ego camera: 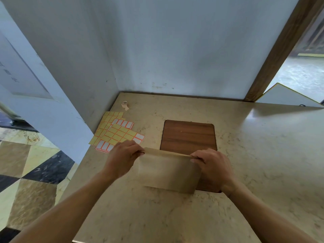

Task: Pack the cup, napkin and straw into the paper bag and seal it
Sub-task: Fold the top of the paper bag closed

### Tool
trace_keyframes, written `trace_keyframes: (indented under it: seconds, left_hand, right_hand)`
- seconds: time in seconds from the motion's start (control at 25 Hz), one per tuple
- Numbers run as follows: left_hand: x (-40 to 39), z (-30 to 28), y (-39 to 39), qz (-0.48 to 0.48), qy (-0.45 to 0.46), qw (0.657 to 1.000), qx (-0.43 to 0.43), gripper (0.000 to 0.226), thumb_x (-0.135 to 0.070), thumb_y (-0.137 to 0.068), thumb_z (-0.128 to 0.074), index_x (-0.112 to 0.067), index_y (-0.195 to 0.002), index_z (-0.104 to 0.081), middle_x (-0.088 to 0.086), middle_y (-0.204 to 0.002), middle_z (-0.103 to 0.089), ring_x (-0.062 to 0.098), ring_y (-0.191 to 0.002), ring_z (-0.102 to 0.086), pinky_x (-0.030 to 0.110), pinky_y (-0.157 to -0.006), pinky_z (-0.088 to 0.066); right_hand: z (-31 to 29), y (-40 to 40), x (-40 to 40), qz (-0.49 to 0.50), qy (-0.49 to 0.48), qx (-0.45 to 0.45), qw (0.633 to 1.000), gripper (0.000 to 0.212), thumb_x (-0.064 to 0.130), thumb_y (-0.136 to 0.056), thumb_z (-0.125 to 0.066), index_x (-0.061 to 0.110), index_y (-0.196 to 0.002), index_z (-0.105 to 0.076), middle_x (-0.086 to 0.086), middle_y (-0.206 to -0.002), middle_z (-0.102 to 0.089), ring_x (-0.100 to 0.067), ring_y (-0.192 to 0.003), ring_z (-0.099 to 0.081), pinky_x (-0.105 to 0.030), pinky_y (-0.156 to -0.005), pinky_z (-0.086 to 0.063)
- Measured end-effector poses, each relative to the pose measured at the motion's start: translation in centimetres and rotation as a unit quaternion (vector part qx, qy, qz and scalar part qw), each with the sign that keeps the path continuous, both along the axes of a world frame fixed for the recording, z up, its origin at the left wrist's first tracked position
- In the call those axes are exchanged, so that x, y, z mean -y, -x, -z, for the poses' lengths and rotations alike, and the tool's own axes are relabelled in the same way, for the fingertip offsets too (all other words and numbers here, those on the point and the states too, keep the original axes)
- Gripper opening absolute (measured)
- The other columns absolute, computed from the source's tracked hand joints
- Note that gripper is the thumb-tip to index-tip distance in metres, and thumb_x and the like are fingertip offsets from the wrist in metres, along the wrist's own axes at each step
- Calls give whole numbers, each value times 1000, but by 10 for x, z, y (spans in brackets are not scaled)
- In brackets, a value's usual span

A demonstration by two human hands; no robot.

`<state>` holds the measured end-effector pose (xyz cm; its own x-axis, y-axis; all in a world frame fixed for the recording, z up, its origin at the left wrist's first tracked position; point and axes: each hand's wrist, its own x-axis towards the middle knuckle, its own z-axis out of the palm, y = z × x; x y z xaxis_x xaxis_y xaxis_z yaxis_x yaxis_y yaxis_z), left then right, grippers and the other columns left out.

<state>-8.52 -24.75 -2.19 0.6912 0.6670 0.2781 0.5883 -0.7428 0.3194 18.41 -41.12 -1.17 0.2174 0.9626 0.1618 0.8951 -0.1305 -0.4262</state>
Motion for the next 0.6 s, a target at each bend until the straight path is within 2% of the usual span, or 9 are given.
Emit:
trace_keyframes:
  seconds: [0.12,0.28,0.4,0.6]
  left_hand:
    - [-8,-7,-17,13,-23,999,21,5,-17,-84,-73,-18,-89,-73,-4,-80,-69,15,-71,-60,28,-64,-40]
    - [-27,-11,-41,53,-7,998,29,6,-19,-88,-68,-18,-92,-73,-3,-82,-69,16,-72,-60,31,-62,-46]
    - [-39,-9,-54,66,7,997,27,11,-24,-91,-64,-19,-95,-73,-3,-83,-68,16,-74,-57,30,-64,-38]
    - [-56,-2,-66,79,47,995,26,14,-28,-92,-63,-19,-97,-73,-4,-85,-67,17,-78,-57,28,-66,-35]
  right_hand:
    - [-11,-16,-7,24,-39,21,999,13,29,-87,-65,37,-92,-74,19,-83,-72,-6,-73,-63,-29,-62,-53]
    - [-21,-35,-15,60,-17,22,998,15,30,-88,-65,40,-95,-74,16,-83,-73,-7,-74,-64,-30,-65,-54]
    - [-20,-41,-21,91,3,18,996,14,32,-87,-65,38,-96,-75,16,-85,-74,-7,-75,-66,-25,-67,-51]
    - [-9,-45,-30,143,18,-28,989,11,31,-82,-72,38,-90,-76,14,-78,-74,-8,-70,-67,-30,-66,-54]
